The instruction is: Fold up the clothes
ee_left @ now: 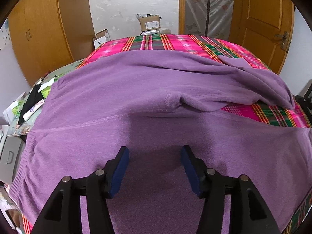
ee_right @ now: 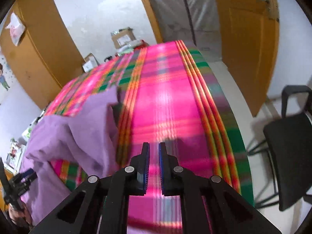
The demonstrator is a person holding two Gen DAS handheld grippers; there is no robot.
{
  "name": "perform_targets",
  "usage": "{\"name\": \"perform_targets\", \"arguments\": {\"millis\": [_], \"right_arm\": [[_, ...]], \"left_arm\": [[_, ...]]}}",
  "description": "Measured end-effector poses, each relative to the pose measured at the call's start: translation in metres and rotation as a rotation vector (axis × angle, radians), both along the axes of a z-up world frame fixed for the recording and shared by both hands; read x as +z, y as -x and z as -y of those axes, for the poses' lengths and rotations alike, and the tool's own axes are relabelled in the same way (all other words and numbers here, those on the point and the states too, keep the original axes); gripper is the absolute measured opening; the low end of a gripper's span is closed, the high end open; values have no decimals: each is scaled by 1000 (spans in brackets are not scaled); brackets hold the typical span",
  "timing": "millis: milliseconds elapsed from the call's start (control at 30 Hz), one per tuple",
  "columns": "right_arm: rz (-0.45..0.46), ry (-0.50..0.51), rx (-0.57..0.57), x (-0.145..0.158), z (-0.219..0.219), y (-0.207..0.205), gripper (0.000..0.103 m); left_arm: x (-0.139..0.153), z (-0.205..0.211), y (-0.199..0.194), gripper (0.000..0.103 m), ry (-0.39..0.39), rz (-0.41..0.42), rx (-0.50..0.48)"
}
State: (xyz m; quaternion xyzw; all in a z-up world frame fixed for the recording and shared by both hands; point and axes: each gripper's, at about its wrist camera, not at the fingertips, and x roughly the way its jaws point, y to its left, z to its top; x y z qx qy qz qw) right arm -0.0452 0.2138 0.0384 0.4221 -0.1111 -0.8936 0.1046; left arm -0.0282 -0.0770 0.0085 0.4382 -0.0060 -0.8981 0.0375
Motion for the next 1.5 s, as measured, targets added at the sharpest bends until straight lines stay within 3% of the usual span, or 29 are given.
{"name": "perform_targets", "arguments": {"millis": [133,200,500,867,1167,1233,1267,1500], "right_arm": [[18,28,56,-3,10,-1,18],[0,12,78,3,20,1,36],[-69,-29,185,25,60,35,43],[29,-82,258,3,86,85,44],[24,-114,350,5,107,94,44],[16,-141,356,7,111,93,31],[13,-156,358,7,113,92,13],[-56,-103,254,24,83,70,11]], "left_arm": [[0,-3,-1,59,27,-4,1],[1,-3,-1,59,31,-4,0],[1,2,-1,59,-6,0,2],[1,5,0,60,-25,4,7],[1,5,0,60,-25,4,8],[1,5,0,61,-23,4,8],[1,5,0,61,-21,4,8],[1,5,-1,61,-22,4,9]]}}
